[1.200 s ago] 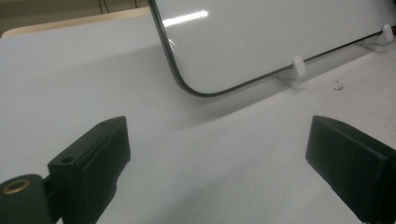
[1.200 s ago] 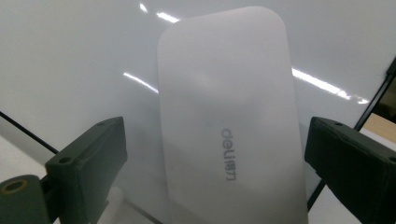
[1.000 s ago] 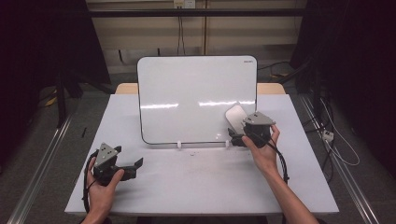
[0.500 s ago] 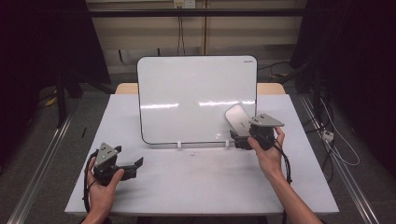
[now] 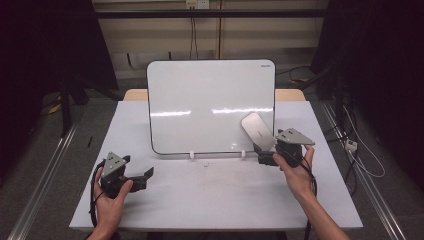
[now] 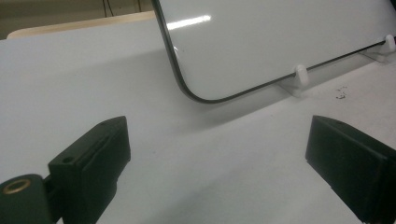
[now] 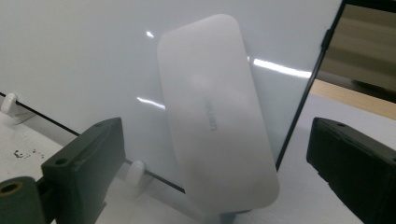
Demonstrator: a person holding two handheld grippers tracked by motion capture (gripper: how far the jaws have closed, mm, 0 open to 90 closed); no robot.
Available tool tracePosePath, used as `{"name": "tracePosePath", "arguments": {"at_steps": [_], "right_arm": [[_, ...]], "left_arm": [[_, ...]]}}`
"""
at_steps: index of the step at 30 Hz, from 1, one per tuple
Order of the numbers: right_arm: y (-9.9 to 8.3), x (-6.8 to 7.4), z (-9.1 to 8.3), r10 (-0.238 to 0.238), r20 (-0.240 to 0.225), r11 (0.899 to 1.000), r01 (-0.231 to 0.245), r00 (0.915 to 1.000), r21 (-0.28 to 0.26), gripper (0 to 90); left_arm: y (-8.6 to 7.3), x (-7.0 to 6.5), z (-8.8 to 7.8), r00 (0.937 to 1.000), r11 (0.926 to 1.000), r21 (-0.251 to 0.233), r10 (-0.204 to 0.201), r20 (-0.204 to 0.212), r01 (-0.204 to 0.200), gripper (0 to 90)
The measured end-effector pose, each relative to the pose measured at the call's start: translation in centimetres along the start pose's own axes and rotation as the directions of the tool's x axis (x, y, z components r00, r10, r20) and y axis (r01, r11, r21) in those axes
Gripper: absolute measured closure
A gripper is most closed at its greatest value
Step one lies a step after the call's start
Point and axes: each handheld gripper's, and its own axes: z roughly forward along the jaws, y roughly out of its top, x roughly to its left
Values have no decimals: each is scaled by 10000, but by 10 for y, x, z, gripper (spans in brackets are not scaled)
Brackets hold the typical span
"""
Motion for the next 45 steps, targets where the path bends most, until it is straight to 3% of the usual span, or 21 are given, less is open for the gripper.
{"name": "tracePosePath", "arguments": {"at_steps": [3,12,21,37,45], "right_arm": [[-4,-2,-5,-5,161,10000,5,9999,18,47],[-21,-5,-22,481,113,9988,-481,9988,-53,47],[-35,-8,-40,674,137,9977,-674,9976,4,47],[-60,-15,-56,952,308,9946,-964,9950,385,49],[-71,-16,-59,1088,466,9935,-1102,9930,295,51]], "left_arm": [[1,-1,0,10000,10000,-7,61,14,-61,65],[0,-4,0,10000,9999,-51,95,18,-95,65],[0,-5,-2,9999,9998,-83,168,11,-167,65],[-1,-9,-4,9999,9999,-19,166,-11,-166,65],[-2,-9,-5,9999,9999,-7,128,-16,-128,65]]}}
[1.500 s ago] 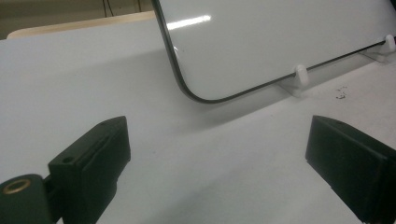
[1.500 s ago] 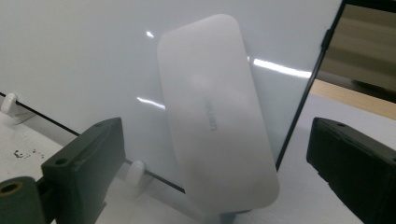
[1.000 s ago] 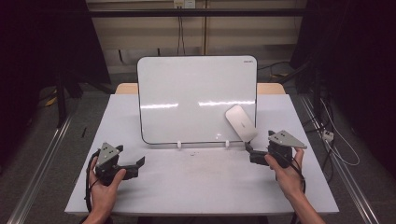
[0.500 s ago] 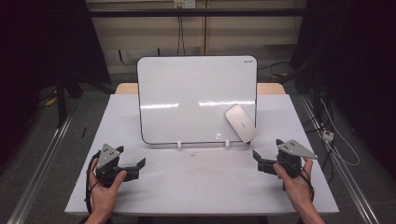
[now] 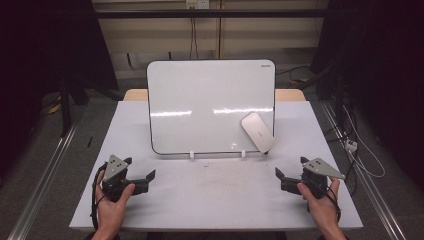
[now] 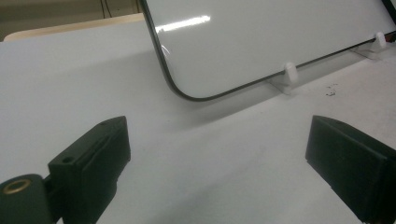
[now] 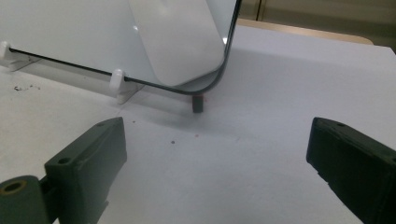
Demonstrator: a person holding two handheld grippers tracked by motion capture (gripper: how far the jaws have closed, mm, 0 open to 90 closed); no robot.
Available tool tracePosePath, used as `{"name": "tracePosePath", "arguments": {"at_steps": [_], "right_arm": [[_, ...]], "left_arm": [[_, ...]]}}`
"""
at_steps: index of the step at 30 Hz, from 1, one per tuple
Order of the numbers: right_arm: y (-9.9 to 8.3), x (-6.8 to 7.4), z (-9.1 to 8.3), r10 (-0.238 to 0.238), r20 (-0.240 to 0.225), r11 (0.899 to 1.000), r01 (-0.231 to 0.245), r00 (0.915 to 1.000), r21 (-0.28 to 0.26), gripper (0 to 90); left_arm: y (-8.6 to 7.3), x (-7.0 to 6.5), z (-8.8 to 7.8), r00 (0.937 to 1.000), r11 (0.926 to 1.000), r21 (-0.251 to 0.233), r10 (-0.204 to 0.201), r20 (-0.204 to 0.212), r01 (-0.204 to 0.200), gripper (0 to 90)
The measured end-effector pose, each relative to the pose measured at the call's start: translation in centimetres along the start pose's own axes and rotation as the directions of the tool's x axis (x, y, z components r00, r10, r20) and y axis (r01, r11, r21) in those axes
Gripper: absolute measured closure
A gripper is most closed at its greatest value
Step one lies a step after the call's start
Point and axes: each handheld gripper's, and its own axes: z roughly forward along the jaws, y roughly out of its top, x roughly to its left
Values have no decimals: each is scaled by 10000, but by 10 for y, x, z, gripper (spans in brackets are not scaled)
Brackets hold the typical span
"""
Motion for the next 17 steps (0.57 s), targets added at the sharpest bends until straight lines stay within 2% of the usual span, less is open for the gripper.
{"name": "tracePosePath", "arguments": {"at_steps": [5,9,13,17], "right_arm": [[-7,-1,1,-100,102,9999,99,9999,69,53],[-6,-1,-1,-65,87,9999,66,9999,-84,47],[-8,-1,3,-102,124,9999,101,9999,97,51],[-6,1,4,-141,125,9999,141,9998,1,51]], "left_arm": [[-1,1,-1,10000,10000,0,-70,-57,70,65],[-2,1,-1,9999,9999,66,-88,-88,89,65],[-3,2,-1,9999,9999,88,-107,-116,108,65],[-3,4,1,9998,9997,178,-151,-134,153,65]]}}
